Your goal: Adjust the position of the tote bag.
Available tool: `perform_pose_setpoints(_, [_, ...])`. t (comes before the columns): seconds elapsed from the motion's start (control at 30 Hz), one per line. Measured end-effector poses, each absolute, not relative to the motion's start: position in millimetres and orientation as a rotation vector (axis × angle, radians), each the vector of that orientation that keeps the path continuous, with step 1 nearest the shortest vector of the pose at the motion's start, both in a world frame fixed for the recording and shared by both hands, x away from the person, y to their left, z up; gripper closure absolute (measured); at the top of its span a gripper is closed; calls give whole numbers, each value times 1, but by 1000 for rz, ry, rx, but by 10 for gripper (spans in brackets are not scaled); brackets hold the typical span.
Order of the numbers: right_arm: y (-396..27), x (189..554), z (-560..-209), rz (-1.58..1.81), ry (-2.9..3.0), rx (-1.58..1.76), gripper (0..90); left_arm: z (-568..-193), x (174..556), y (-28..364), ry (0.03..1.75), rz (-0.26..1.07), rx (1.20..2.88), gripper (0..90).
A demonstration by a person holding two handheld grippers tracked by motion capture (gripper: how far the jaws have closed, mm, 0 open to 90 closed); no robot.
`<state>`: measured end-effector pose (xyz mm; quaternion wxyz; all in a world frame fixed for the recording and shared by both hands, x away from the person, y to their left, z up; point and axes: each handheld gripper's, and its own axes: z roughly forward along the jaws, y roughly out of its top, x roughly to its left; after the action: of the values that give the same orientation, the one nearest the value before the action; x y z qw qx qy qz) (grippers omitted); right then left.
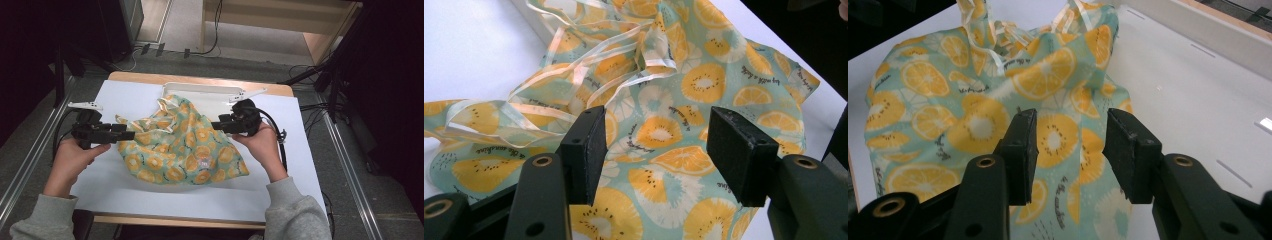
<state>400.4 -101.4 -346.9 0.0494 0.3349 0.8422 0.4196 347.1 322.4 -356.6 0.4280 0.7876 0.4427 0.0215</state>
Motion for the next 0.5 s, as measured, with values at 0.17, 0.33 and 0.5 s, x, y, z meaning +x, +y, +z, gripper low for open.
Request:
perform_pose_setpoints(0.17, [-88, 407, -344, 1281, 2578, 993, 587, -357, 348, 322, 1100, 51, 1966, 416])
perform_pose_setpoints(0.33, [-67, 416, -346, 1285, 2608, 977, 592, -359, 348, 324, 1101, 46, 1959, 416])
perform_pose_setpoints(0.5, [-51, 418, -345, 1292, 2625, 956, 596, -358, 347, 326, 1105, 52, 1949, 415])
